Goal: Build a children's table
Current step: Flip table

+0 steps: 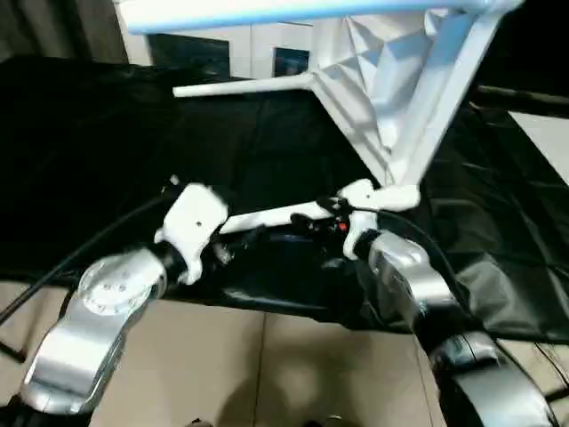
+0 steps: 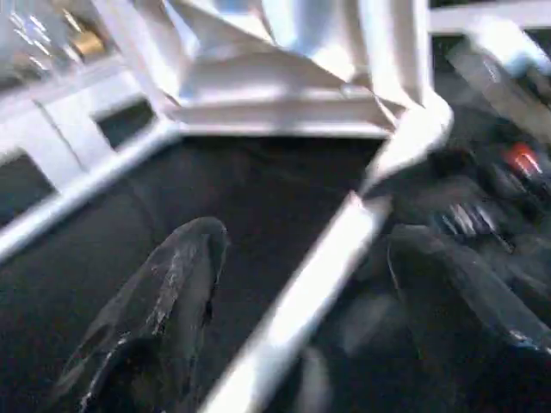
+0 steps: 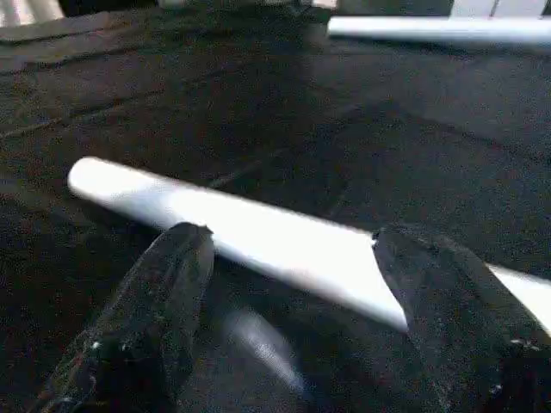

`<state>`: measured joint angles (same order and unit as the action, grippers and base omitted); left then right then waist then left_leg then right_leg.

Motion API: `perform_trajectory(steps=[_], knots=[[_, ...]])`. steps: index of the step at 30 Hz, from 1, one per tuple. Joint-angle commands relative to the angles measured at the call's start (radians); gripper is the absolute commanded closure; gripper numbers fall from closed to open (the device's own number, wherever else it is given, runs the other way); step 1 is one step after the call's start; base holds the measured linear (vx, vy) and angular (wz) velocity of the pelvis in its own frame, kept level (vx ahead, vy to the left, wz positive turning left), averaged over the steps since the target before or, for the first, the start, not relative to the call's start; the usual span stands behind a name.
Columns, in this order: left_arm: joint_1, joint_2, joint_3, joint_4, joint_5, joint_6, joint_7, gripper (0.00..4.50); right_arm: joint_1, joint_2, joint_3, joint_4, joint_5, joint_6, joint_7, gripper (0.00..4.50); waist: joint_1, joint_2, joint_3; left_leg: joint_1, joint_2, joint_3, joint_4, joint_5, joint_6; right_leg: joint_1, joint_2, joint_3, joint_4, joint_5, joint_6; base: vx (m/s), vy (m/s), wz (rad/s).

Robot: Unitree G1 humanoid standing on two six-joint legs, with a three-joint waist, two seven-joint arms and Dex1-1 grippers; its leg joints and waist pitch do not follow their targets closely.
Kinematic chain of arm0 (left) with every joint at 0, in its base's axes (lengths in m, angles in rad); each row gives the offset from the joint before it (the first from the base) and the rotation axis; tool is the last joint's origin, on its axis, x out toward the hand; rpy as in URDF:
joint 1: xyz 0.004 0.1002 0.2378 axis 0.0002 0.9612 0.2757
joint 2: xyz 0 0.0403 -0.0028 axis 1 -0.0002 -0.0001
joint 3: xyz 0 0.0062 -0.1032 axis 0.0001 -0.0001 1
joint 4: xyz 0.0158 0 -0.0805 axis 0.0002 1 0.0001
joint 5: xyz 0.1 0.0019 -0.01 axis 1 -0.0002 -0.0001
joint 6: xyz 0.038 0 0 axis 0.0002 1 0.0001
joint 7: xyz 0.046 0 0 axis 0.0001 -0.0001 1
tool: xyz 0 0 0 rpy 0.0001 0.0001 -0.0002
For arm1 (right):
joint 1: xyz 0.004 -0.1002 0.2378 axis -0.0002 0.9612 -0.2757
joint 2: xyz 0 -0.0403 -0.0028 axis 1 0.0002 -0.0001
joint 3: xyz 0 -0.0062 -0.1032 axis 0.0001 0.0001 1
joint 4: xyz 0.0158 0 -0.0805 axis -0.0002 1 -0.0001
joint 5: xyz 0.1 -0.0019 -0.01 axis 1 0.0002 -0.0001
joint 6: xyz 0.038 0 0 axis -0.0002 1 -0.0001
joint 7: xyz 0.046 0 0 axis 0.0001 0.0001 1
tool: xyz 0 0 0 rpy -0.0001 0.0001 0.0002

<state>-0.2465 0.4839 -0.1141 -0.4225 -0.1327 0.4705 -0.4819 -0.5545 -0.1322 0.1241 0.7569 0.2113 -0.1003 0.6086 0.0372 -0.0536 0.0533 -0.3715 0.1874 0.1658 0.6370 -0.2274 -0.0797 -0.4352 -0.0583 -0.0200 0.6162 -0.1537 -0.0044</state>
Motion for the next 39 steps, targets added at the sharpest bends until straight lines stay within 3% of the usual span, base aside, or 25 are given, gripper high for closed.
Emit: perform_trajectory(steps=[1, 2, 8, 9, 10, 11, 13, 18, 19, 23, 29, 32, 39], knots=[[-0.021, -0.009, 0.012, 0.009, 0.004, -0.025, 0.011, 0.82, 0.019, -0.019, -0.021, -0.067, 0.006, -0.001, 0.000, 1.03, 0.001, 0.021, -0.060, 0.011, 0.030, 0.000, -0.096, -0.215, 0.000, 0.050, -0.050, 0.029, -0.065, -0.237, -0.204, 0.000, 0.000, 0.00], [-0.056, -0.002, 0.014, 0.018, 0.024, -0.060, 0.011, 0.72, 0.075, -0.034, -0.026, -0.166, 0.014, 0.030, 0.005, 1.02, -0.001, 0.022, -0.059, 0.007, 0.029, -0.001, -0.098, -0.210, -0.004, 0.054, -0.049, 0.028, -0.062, -0.234, -0.197, 0.000, 0.000, 0.00], [-0.119, 0.044, -0.013, 0.025, 0.088, -0.156, -0.020, 0.28, 0.167, -0.064, -0.031, -0.329, 0.020, 0.077, -0.008, 1.02, -0.002, 0.020, -0.062, 0.006, 0.030, -0.002, -0.097, -0.198, -0.006, 0.054, -0.051, 0.029, -0.062, -0.237, -0.174, 0.000, 0.000, 0.00], [-0.170, 0.064, -0.031, 0.026, 0.123, -0.245, -0.041, 0.20, 0.206, -0.071, -0.041, -0.393, 0.029, 0.095, -0.016, 1.02, -0.001, 0.022, -0.060, 0.003, 0.028, -0.004, -0.099, -0.200, -0.003, 0.057, -0.049, 0.029, -0.069, -0.249, -0.164, 0.000, 0.000, 0.00], [-0.170, 0.064, -0.031, 0.026, 0.123, -0.245, -0.041, 0.09, 0.206, -0.071, -0.041, -0.393, 0.029, 0.095, -0.016, 1.02, 0.002, 0.023, -0.062, 0.009, 0.030, -0.003, -0.096, -0.198, -0.005, 0.053, -0.051, 0.030, -0.066, -0.241, -0.164, 0.000, 0.000, 0.00], [-0.184, 0.066, -0.036, 0.026, 0.128, -0.268, -0.048, 0.09, 0.214, -0.072, -0.044, -0.407, 0.033, 0.100, -0.018, 1.02, -0.004, 0.022, -0.061, 0.005, 0.030, -0.004, -0.099, -0.199, -0.007, 0.054, -0.050, 0.029, -0.063, -0.232, -0.174, 0.000, 0.000, 0.00], [-0.237, 0.065, -0.038, 0.031, 0.160, -0.345, -0.036, 0.09, 0.246, -0.075, -0.045, -0.461, 0.033, 0.129, -0.028, 1.02, -0.001, 0.025, -0.062, 0.007, 0.030, -0.003, -0.096, -0.201, -0.010, 0.053, -0.050, 0.030, -0.065, -0.228, -0.173, 0.000, 0.000, 0.00], [-0.316, 0.079, -0.032, 0.075, 0.277, -0.455, 0.060, 0.09, 0.264, -0.065, -0.052, -0.519, 0.057, 0.153, -0.038, 1.02, -0.005, 0.025, -0.061, 0.004, 0.029, -0.005, -0.096, -0.210, -0.017, 0.057, -0.051, 0.029, -0.063, -0.240, -0.163, 0.000, 0.000, 0.00], [-0.351, 0.099, -0.026, 0.115, 0.354, -0.499, 0.122, 0.09, 0.266, -0.056, -0.053, -0.547, 0.067, 0.158, -0.040, 1.02, -0.005, 0.027, -0.060, 0.004, 0.029, -0.006, -0.096, -0.212, -0.017, 0.057, -0.051, 0.029, -0.064, -0.249, -0.161, 0.000, 0.000, 0.00], [-0.398, 0.126, -0.018, 0.185, 0.457, -0.517, 0.186, 0.09, 0.273, -0.041, -0.045, -0.592, 0.070, 0.174, -0.043, 1.02, -0.005, 0.027, -0.061, 0.005, 0.028, -0.008, -0.096, -0.211, -0.023, 0.053, -0.049, 0.029, -0.065, -0.266, -0.142, 0.000, 0.000, 0.00], [-0.504, 0.179, -0.054, 0.363, 0.604, -0.586, 0.251, 0.09, 0.279, -0.035, -0.011, -0.628, 0.044, 0.181, -0.045, 1.02, 0.000, 0.032, -0.063, 0.007, 0.025, -0.009, -0.096, -0.202, -0.033, 0.053, -0.050, 0.028, -0.060, -0.226, -0.152, 0.000, 0.000, 0.00], [-0.536, 0.199, -0.069, 0.437, 0.633, -0.615, 0.260, 0.09, 0.281, -0.040, 0.001, -0.642, 0.031, 0.185, -0.045, 1.02, 0.002, 0.038, -0.063, 0.008, 0.026, -0.010, -0.096, -0.191, -0.040, 0.052, -0.051, 0.029, -0.057, -0.189, -0.161, 0.000, 0.000, 0.00], [-0.643, 0.194, -0.109, 0.624, 0.683, -0.690, 0.268, 0.09, 0.289, -0.037, 0.008, -0.682, 0.020, 0.212, -0.059, 1.02, 0.007, 0.041, -0.066, 0.009, 0.024, -0.009, -0.094, -0.164, -0.043, 0.057, -0.052, 0.029, -0.051, -0.124, -0.185, 0.000, 0.000, 0.00]])
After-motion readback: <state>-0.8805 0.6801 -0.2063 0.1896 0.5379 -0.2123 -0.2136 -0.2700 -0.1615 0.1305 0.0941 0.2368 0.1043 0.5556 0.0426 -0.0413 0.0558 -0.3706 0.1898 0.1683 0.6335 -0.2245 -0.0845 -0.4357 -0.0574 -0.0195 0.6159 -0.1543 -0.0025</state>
